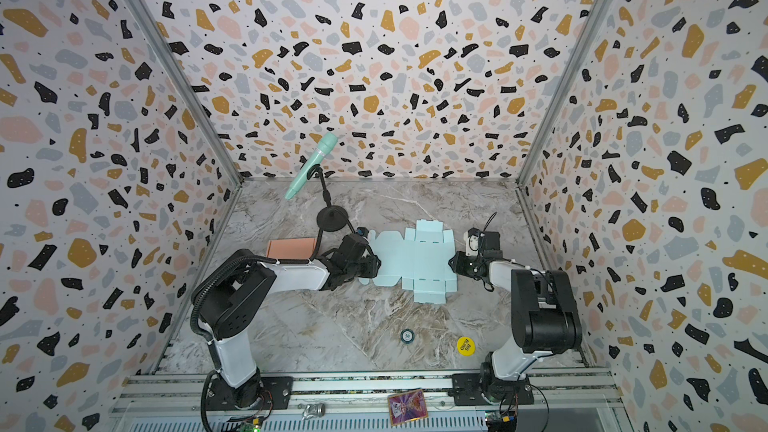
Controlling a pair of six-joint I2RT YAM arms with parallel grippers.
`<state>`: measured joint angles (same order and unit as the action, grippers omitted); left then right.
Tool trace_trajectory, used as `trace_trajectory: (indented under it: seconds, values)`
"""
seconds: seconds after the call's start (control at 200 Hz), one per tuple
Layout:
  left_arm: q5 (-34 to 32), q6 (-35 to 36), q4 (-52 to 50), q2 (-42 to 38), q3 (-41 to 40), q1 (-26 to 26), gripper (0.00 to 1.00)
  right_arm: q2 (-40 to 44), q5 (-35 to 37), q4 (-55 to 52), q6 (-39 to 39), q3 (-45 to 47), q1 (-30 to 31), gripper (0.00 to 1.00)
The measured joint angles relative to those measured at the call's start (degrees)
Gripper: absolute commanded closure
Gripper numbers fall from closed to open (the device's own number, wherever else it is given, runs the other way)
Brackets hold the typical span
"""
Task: Assemble paper box
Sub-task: First fold the bottom flaps of a flat cardboard box at the center of the table.
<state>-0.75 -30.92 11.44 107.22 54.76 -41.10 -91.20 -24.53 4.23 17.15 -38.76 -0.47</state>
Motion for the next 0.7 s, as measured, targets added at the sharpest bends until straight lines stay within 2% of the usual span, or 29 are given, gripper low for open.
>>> trace_trajectory:
  seconds: [0.11,0.701]
  values:
    - [-0.9,0.02,-0.22,0.48,0.52,-1.01,0.5,0.44,-0.07,0.0,-0.17,0.31,-0.28,0.82]
    - [-1.62,-2.08,0.22,1.4,1.62,-3.41,0.5,3.1,0.79,0.02,-0.39,1.53,-0.66,0.96]
